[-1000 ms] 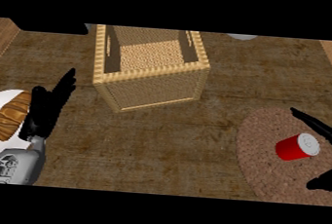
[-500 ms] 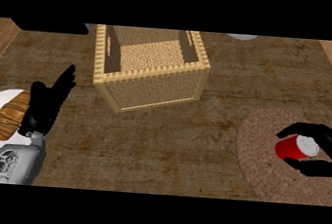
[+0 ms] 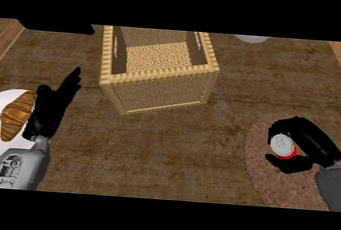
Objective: Pick the can from the placemat and place it in the basket
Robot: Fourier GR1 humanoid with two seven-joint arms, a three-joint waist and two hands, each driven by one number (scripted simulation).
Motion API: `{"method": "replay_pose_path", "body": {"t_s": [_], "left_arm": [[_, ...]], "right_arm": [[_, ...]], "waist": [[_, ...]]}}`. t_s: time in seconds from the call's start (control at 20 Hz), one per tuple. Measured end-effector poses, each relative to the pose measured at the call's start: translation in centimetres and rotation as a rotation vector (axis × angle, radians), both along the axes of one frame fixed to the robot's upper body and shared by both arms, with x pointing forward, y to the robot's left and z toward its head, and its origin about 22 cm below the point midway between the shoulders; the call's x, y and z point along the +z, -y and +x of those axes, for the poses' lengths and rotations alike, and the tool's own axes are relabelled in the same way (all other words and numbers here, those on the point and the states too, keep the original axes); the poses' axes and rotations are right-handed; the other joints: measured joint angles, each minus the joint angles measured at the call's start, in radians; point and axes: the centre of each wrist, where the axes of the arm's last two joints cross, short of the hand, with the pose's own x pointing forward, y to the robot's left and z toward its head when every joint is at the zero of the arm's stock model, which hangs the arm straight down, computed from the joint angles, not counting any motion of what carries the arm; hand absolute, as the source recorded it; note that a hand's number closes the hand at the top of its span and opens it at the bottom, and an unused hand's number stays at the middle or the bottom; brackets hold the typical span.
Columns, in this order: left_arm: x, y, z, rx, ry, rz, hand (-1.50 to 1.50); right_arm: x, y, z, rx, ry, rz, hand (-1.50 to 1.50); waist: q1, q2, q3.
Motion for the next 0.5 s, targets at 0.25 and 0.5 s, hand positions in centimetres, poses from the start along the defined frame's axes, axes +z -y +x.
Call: {"method": "replay_pose_path", "body": {"t_s": [0.25,0.5], "left_arm": [[0.5,1.2,0.6,-0.057,0.012,0.005,0.0],[0.9,2.5,1.1,-0.113,0.018,0.007,0.0]], "right_arm": [[0.0,-8.2,2.4,-0.047,-0.003,-0.111,1.5],[1.6,-17.0,4.3,-0.115,0.031,-0.2,1.5]], "waist": [[0.082,0.012,-0.009],[0.137,0.016,-0.008]]}}
